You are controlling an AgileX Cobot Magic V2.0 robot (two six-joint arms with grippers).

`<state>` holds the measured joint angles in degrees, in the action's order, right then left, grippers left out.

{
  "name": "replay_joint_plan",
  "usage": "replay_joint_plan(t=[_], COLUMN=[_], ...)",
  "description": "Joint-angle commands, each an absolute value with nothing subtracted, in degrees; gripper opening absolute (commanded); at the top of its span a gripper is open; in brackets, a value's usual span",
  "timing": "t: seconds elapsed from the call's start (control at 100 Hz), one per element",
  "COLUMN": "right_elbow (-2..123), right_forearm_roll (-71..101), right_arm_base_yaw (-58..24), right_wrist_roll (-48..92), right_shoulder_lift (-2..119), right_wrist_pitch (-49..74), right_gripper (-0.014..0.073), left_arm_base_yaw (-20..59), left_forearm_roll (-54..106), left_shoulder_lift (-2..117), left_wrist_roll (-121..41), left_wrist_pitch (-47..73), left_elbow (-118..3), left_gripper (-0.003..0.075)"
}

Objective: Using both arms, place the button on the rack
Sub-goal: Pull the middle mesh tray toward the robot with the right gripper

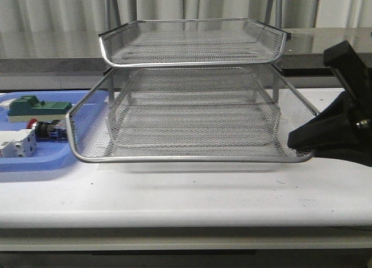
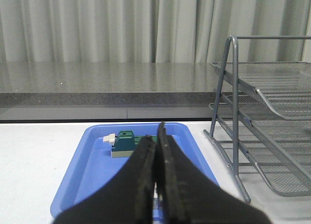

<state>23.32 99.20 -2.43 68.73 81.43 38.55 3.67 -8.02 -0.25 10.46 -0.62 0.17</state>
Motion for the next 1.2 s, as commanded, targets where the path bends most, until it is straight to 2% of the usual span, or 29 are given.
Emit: replay_joint_plan(t=[0.0, 0.09, 0.16, 0.28, 0.4, 0.47, 0.65, 0.84, 0.99, 1.19], right_elbow=[23.0, 23.0, 23.0, 23.0, 23.0, 23.0, 23.0, 23.0, 23.6, 29.4], right_forearm_roll=[97.8, 97.8, 97.7, 97.6, 97.4, 96.7, 92.5, 84.5, 70.8, 41.8], right_arm_base_yaw=[-2.7, -2.7, -2.7, -2.7, -2.7, -2.7, -2.7, -2.7, -2.6, -1.3], right_wrist_roll=[67.0, 67.0, 67.0, 67.0, 67.0, 67.0, 66.3, 59.6, 47.6, 25.4], right_shoulder_lift=[79.4, 79.1, 79.1, 79.1, 79.1, 79.1, 76.1, 68.9, 62.2, 53.5], right_wrist_pitch=[39.1, 39.1, 39.2, 39.6, 39.8, 39.7, 38.2, 34.8, 33.8, 38.3], right_gripper=[-0.0067, -0.0066, -0.0025, 0.0157, 0.0406, 0.0472, 0.0473, 0.0473, 0.0473, 0.0442], left_arm_base_yaw=[3.6, 3.6, 3.6, 3.6, 3.6, 3.6, 3.6, 3.6, 3.6, 3.6], left_forearm_roll=[-7.9, -7.9, -7.9, -7.9, -7.9, -7.9, -7.9, -7.9, -7.9, -7.9], left_shoulder_lift=[-2.1, -2.1, -2.1, -2.1, -2.1, -2.1, -2.1, -2.1, -2.1, -2.1], left_wrist_roll=[11.0, 11.0, 11.0, 11.0, 11.0, 11.0, 11.0, 11.0, 11.0, 11.0], left_wrist_pitch=[-4.9, -4.9, -4.9, -4.9, -4.9, -4.9, -4.9, -4.9, -4.9, -4.9], left_elbow=[2.6, 2.6, 2.6, 2.6, 2.6, 2.6, 2.6, 2.6, 2.6, 2.6], left_gripper=[-0.0020, -0.0020, -0.0020, -0.0020, -0.0020, -0.0020, -0.0020, -0.0020, -0.0020, -0.0020])
